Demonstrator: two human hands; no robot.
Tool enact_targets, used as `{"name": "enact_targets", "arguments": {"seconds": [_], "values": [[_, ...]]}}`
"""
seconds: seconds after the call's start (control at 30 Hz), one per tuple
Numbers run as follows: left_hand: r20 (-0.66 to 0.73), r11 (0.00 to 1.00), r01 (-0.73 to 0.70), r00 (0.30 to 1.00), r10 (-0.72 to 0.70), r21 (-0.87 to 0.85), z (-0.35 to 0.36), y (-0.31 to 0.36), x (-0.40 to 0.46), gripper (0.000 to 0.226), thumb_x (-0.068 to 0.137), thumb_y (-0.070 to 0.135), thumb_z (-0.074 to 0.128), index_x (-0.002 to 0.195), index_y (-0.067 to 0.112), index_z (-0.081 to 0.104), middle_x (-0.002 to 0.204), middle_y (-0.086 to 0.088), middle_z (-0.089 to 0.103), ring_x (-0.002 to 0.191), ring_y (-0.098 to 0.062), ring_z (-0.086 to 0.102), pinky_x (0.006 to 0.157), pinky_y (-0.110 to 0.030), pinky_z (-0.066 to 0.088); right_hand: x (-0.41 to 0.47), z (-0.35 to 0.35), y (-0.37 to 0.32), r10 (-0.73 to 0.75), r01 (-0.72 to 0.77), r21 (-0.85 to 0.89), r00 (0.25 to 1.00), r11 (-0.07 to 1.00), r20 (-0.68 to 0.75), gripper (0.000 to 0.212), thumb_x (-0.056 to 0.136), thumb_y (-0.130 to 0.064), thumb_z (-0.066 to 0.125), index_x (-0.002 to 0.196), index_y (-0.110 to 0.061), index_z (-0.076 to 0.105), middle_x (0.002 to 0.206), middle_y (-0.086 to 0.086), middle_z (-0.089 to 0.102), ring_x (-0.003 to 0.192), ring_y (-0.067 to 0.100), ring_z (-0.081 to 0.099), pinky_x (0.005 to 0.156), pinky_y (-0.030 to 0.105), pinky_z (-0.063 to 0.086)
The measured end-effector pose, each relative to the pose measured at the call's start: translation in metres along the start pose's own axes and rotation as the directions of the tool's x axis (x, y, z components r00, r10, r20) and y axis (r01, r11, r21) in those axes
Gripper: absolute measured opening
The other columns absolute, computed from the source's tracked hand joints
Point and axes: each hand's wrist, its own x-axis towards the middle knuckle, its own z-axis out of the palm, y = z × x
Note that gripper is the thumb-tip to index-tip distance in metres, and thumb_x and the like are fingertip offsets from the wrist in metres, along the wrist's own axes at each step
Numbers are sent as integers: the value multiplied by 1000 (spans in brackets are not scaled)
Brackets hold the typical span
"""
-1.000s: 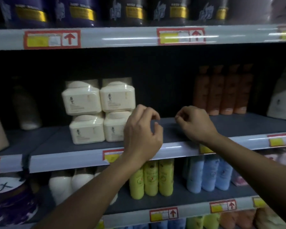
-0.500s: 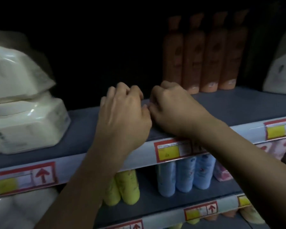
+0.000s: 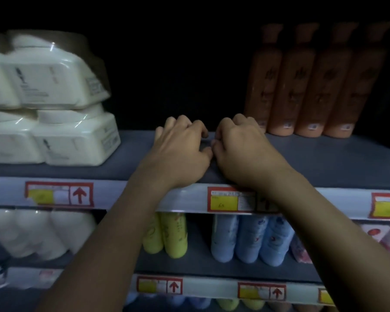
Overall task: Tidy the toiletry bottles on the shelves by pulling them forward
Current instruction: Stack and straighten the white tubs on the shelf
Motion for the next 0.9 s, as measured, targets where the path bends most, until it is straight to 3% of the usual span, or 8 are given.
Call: {"name": "enact_targets", "arguments": {"seconds": [0.27,0.37,0.6,0.67,0.73,0.8,0.9], "values": [[64,1000,14,998,-14,-2,-12,6,-4,39,100,45,54,134,27,57,135,-6,52,128,-28,40,89,-34,21,2,-3,-1,139,-150,84,983,985,121,36,105,-30,50,130,-5,57,132,23,54,123,40,49,99,40,36],[79,1000,14,997,-14,-1,-13,8,-13,35,101,45,52,130,28,58,133,-5,53,127,-28,40,90,-34,22,-4,-8,-7,113,-123,63,983,990,145,35,107,-28,48,129,-3,56,131,22,55,123,40,48,99,39,34],[-32,997,-52,998,54,53,-8,9,-10,37,102,42,51,133,26,57,132,-3,53,127,-25,39,101,-37,27,-4,-2,2,54,-59,76,996,995,69,31,105,-25,49,127,-5,56,125,21,54,117,40,48,99,43,38],[-74,996,-60,995,65,66,-3,7,-8,36,101,42,50,130,23,59,127,-3,54,124,-26,42,100,-38,29,-3,0,2,-14,14,25,1000,1000,20,29,104,-18,51,125,1,58,119,24,56,111,44,50,97,49,39],[-151,995,-72,985,83,72,-3,5,-10,37,98,42,46,123,21,63,118,-4,56,116,-27,46,95,-39,32,-2,3,3,-96,97,14,992,995,-87,20,96,-9,60,108,8,63,100,29,59,93,48,55,84,55,47],[-185,994,-80,978,92,74,-6,6,-16,34,96,41,47,116,19,65,111,-4,57,109,-27,48,92,-40,34,-5,3,2,-55,61,38,988,997,-141,15,86,-5,69,91,8,65,82,29,58,74,47,57,69,52,51],[-179,995,-73,980,85,72,-10,7,-18,29,96,38,50,112,19,65,108,-3,58,106,-25,48,90,-38,33,-6,-1,-1,-25,32,47,990,998,-136,15,89,-6,67,92,8,65,84,29,58,77,47,57,71,50,50]]}}
